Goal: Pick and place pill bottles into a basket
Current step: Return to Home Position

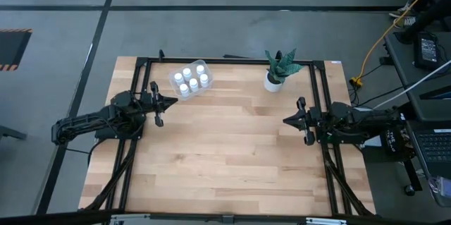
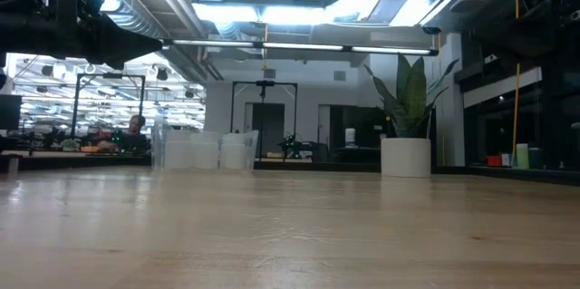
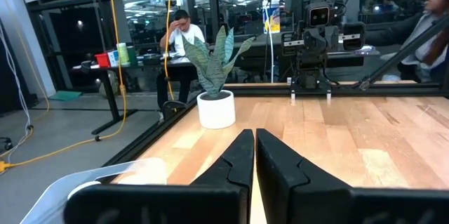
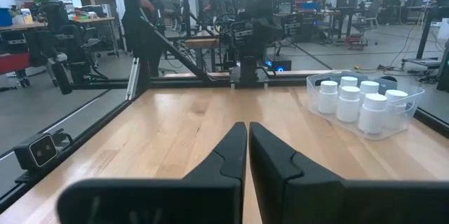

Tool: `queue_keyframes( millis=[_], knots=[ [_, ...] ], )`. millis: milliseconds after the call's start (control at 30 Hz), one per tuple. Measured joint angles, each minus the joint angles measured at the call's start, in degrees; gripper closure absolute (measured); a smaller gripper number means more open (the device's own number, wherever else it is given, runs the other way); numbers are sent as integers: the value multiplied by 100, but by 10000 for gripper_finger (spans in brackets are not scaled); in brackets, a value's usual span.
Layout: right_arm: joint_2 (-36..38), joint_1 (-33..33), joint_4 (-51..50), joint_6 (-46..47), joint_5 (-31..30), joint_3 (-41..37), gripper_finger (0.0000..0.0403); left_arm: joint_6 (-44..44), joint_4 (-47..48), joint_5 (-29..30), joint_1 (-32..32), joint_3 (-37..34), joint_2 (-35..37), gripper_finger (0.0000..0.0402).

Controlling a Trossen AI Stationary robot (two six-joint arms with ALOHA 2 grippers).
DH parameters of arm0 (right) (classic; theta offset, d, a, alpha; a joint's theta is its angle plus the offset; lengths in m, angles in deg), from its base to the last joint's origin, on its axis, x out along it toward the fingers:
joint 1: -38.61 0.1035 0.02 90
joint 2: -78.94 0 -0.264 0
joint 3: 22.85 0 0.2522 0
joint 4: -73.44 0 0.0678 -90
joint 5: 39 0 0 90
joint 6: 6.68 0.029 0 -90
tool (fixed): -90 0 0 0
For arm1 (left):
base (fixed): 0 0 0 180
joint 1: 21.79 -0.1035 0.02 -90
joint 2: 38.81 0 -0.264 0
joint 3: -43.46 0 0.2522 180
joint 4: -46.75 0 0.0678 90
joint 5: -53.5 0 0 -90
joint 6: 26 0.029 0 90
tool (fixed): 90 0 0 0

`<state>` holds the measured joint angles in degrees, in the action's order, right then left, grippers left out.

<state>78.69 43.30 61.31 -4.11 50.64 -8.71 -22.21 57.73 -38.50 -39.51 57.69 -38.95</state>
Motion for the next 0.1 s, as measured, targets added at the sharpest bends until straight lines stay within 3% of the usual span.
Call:
queue_keyframes(
  millis=[100],
  knots=[
    [0,0,1,0,0,0,381,0,-1,0,0,0,0,394]
  ],
)
